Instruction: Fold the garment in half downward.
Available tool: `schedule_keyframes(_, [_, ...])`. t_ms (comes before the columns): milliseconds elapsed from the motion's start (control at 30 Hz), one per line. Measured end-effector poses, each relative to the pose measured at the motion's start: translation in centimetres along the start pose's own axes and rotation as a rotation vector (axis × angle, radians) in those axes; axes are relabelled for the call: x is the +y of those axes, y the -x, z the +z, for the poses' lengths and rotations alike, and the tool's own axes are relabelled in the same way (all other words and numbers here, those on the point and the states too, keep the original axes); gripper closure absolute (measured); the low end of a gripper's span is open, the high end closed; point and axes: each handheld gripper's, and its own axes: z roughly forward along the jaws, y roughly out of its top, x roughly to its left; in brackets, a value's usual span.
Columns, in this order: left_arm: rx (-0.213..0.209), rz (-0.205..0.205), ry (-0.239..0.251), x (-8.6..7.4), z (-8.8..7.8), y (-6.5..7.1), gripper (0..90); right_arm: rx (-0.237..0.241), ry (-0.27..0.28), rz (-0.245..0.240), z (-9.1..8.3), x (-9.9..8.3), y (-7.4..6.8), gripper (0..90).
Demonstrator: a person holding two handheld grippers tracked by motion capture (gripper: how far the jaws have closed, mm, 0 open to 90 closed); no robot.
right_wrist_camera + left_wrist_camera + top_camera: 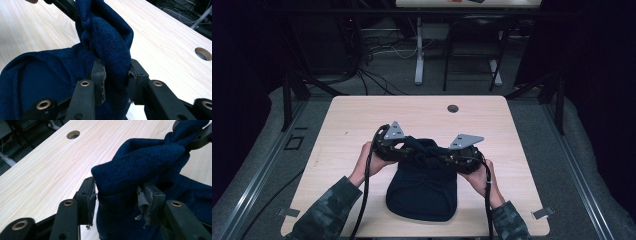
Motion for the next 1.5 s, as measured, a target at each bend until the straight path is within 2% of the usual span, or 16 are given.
schedule_keyframes(267, [-0.015, 0.011, 0.009, -0.6, -0.4, 0.3, 63.5, 0.003, -0.006, -0.006, 0.0, -0.3, -0.2, 68.1])
schedule_keyframes(733, [-0.018, 0.019, 0.010, -1.3, -0.9, 1.3, 65.6, 0.015, -0.023, -0.007, -0.1, -1.0, -0.6, 66.2])
schedule_keyframes(1500, [-0.077, -0.002, 0.014, -4.2, -1.1, 3.1, 67.0, 0.057, -0.064, -0.023, 0.2, -2.8, -2.1, 66.2])
